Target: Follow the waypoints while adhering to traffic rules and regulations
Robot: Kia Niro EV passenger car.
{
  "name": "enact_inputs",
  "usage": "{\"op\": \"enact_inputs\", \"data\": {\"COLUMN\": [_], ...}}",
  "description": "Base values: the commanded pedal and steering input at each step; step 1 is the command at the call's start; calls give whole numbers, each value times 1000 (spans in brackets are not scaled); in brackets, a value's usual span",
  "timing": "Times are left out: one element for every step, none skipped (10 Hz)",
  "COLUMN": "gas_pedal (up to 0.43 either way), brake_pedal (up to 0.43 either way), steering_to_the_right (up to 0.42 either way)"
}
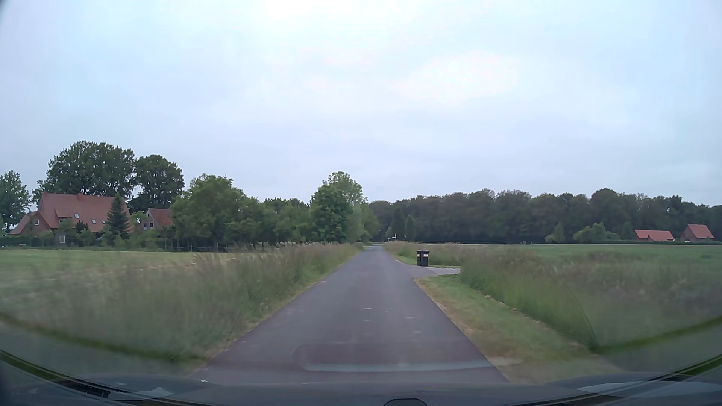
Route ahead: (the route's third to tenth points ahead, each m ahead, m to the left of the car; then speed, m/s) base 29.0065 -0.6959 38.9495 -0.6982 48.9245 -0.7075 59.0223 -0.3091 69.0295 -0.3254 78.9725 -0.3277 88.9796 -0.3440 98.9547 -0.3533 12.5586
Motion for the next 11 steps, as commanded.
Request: {"op": "enact_inputs", "data": {"gas_pedal": [189, 189, 189, 189, 177, 177, 177, 177, 177, 177, 177], "brake_pedal": [0, 0, 0, 0, 0, 0, 0, 0, 0, 0, 0], "steering_to_the_right": [-1, -1, -1, -1, -1, 0, 0, 1, 1, 1, 1]}}
